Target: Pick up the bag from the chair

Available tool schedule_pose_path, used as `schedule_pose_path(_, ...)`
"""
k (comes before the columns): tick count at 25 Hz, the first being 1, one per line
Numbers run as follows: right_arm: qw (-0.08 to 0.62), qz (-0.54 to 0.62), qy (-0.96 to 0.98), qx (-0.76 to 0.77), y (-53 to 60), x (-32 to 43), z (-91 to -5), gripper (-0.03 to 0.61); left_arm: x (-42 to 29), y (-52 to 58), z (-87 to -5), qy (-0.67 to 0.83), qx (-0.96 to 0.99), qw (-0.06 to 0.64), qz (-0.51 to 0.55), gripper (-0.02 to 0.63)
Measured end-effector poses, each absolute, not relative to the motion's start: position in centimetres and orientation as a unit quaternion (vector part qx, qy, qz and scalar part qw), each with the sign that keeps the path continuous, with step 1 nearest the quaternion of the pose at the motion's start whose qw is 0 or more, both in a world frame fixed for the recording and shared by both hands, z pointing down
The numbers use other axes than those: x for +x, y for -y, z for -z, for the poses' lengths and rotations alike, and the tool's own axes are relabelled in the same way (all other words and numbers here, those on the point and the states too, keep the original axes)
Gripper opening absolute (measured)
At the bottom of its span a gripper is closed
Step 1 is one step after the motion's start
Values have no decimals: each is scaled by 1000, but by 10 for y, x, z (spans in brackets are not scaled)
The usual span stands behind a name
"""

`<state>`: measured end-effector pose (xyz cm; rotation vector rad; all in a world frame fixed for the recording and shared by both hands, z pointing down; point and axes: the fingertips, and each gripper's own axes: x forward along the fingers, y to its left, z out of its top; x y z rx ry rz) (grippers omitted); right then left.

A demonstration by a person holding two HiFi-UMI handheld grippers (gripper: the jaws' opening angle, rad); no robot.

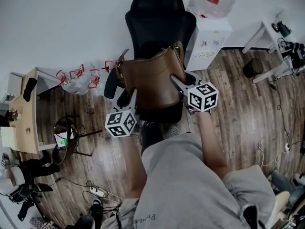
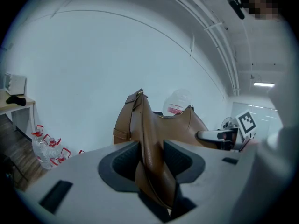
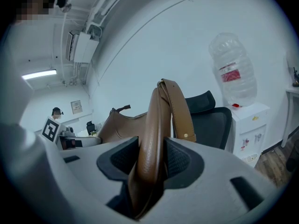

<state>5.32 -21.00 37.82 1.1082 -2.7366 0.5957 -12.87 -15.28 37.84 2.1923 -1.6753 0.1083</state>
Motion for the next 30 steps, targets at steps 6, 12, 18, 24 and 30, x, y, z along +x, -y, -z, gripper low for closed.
schedule_pose_path(6, 63, -199, 908, 365, 209, 55, -378, 170, -128, 152, -378, 598, 778, 189, -37, 150)
schedule_pose_path(12, 61, -200, 910, 359, 208, 53, -378, 170, -130, 151, -376, 602, 776, 185, -40, 139)
schedule_pose_path(18, 59, -202, 911, 356, 209, 52, -379, 166, -132, 151, -376, 604, 774, 185, -40, 129)
schedule_pose_path(24, 63, -200, 912, 352, 209, 50, -380, 167, -134, 151, -375, 605, 774, 183, -41, 129)
schedule_pose_path(30, 60, -198, 911, 356, 209, 53, -380, 167, -131, 149, -373, 605, 775, 182, -34, 129)
